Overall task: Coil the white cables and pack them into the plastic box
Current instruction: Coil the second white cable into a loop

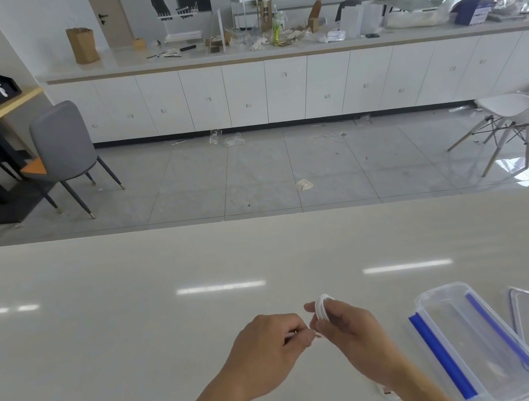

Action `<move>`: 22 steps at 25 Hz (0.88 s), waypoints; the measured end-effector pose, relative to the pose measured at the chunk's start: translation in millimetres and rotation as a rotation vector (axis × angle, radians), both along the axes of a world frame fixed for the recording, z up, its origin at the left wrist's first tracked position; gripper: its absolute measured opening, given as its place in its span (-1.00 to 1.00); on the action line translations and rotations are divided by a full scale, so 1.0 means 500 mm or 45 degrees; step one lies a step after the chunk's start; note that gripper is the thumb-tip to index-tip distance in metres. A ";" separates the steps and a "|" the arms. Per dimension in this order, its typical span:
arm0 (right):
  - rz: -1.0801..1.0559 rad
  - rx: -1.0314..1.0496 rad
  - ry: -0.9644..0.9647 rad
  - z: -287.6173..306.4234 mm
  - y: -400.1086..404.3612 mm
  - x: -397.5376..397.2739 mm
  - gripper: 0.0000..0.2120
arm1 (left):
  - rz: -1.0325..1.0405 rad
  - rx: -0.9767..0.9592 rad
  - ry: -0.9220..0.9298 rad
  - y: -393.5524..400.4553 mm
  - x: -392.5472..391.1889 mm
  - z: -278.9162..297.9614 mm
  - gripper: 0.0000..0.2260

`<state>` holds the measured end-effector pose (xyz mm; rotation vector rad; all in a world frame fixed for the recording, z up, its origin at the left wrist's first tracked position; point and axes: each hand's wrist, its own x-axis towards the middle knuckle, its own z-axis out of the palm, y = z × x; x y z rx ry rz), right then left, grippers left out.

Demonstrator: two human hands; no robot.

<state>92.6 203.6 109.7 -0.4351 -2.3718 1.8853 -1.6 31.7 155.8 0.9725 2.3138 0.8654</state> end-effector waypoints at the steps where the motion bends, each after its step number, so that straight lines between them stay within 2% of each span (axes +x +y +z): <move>1: 0.068 0.012 -0.029 0.002 0.005 0.004 -0.87 | -0.024 -0.031 0.049 -0.003 -0.006 0.006 -0.80; 5: 0.323 -0.001 -0.204 0.026 0.012 0.012 -0.80 | -0.089 -0.063 0.119 -0.015 -0.036 0.028 -0.85; 10: 0.421 -0.082 -0.248 0.047 0.003 0.012 -0.82 | -0.121 0.077 -0.027 -0.022 -0.056 0.033 -0.94; 13: 0.451 -0.309 -0.223 0.059 0.003 0.014 -0.79 | -0.125 0.256 -0.188 -0.025 -0.058 0.028 -0.97; 16: 0.532 -0.560 -0.204 0.065 0.005 0.014 -0.78 | -0.127 0.433 -0.244 -0.025 -0.052 0.023 -0.96; 22: 0.636 -0.752 -0.150 0.071 0.006 0.016 -0.78 | -0.070 0.583 -0.228 -0.018 -0.042 0.018 -0.97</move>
